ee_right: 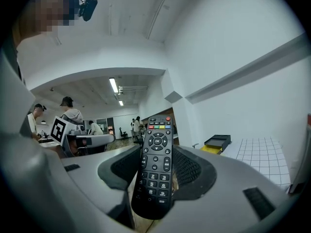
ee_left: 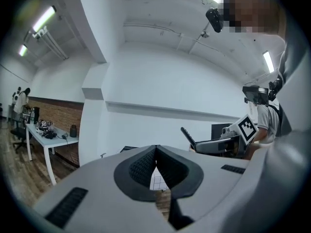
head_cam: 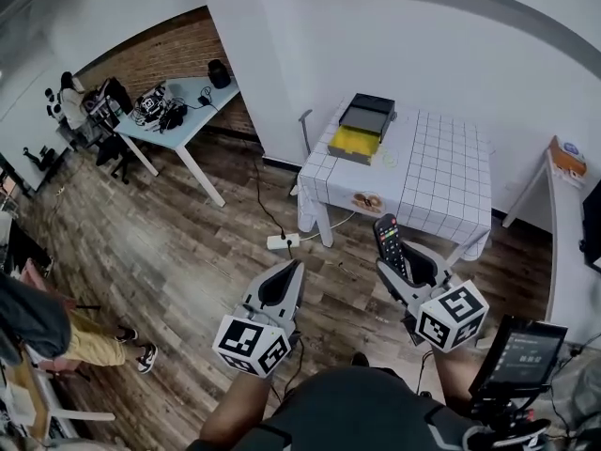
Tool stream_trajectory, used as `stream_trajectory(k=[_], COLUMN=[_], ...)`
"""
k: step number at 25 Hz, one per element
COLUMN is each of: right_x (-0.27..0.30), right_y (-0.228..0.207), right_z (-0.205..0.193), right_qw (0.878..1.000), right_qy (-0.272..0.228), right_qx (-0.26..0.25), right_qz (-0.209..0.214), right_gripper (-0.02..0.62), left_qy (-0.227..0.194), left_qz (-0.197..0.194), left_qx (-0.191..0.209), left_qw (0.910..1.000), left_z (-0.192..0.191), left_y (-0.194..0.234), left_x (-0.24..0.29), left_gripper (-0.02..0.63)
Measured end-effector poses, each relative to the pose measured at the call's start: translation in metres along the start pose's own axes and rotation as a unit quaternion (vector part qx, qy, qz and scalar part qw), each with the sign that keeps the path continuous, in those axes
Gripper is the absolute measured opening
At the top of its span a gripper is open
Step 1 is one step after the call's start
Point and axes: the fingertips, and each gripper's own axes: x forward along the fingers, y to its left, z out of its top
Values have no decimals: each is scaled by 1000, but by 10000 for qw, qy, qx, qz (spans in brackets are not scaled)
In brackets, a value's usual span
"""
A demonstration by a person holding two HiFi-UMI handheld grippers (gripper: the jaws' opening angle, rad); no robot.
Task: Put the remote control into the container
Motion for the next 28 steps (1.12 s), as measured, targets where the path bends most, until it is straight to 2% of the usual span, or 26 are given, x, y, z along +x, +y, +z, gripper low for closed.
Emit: stream_trajectory(k=[4,11,18,28], right_x=[8,22,62,139], right_y=[-26,-33,-55,-74], right_z=[-1,-24,-17,2], right_qw=[10000,9997,10000,9999], right_qy=[15,-109,-29,35], right_qx=[44,65,14,-19], right_qz=[71,208,69,-134], right_gripper=[218,218,218,218], left_qy=[74,136,4,-206], left_qz=[110,277,142,-146], left_qx=[43,157,94,-23], left_qw=[9999,9994,9999,9997], left_z=[-4,-33,-31,-16], left_y=[2,12,47,120], left_x=[20,28,63,108], left_gripper=[9,9,9,9])
